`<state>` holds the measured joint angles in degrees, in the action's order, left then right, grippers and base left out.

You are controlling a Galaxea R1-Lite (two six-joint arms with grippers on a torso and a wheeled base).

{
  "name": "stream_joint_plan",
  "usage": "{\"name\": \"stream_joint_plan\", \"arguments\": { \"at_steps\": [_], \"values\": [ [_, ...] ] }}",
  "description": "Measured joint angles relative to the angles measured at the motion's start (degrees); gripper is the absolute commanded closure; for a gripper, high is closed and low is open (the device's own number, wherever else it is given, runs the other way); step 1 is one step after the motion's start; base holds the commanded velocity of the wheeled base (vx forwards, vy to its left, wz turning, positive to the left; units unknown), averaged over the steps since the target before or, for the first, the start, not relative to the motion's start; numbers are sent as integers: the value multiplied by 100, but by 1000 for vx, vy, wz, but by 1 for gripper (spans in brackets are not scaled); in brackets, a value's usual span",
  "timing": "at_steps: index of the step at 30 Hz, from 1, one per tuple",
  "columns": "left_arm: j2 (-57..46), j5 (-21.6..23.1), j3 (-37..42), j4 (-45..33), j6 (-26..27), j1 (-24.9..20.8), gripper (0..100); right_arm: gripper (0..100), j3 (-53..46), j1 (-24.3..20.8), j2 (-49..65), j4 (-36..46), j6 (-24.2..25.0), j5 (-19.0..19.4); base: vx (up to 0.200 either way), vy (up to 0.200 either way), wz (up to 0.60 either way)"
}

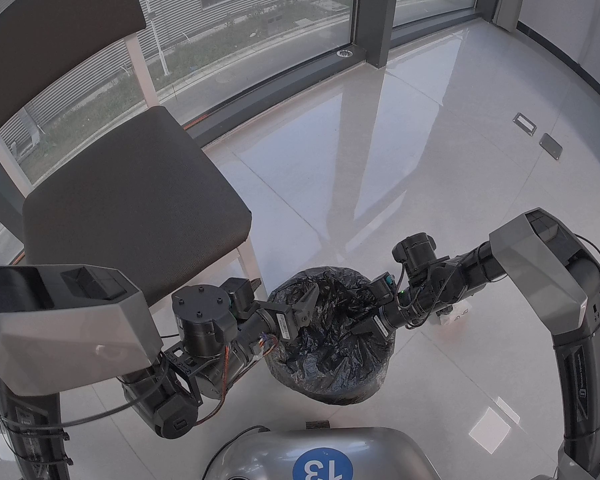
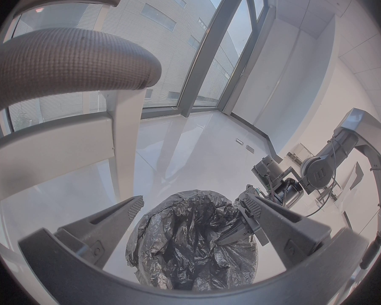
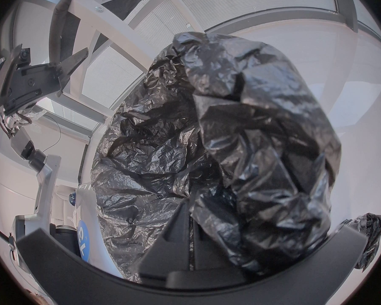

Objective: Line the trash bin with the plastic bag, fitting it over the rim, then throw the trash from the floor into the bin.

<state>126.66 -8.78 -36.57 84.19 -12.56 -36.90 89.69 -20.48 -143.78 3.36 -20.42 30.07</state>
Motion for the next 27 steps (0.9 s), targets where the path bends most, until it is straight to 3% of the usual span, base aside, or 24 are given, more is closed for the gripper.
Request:
{"name": "stream_joint_plan", "arguments": {
  "at_steps": [18,19,27],
  "values": [
    [29,11,-41,-11,0,49,0,100,-440,-18,1436,-4,96,52,0,0,0],
    [29,9,-37,-9,0,49,0,0,-573,-16,1599,-17,96,57,0,0,0],
    [46,9,-24,-5,-5,60,0,0,-1885,461,2566,-414,30,148,0,0,0]
  ]
}}
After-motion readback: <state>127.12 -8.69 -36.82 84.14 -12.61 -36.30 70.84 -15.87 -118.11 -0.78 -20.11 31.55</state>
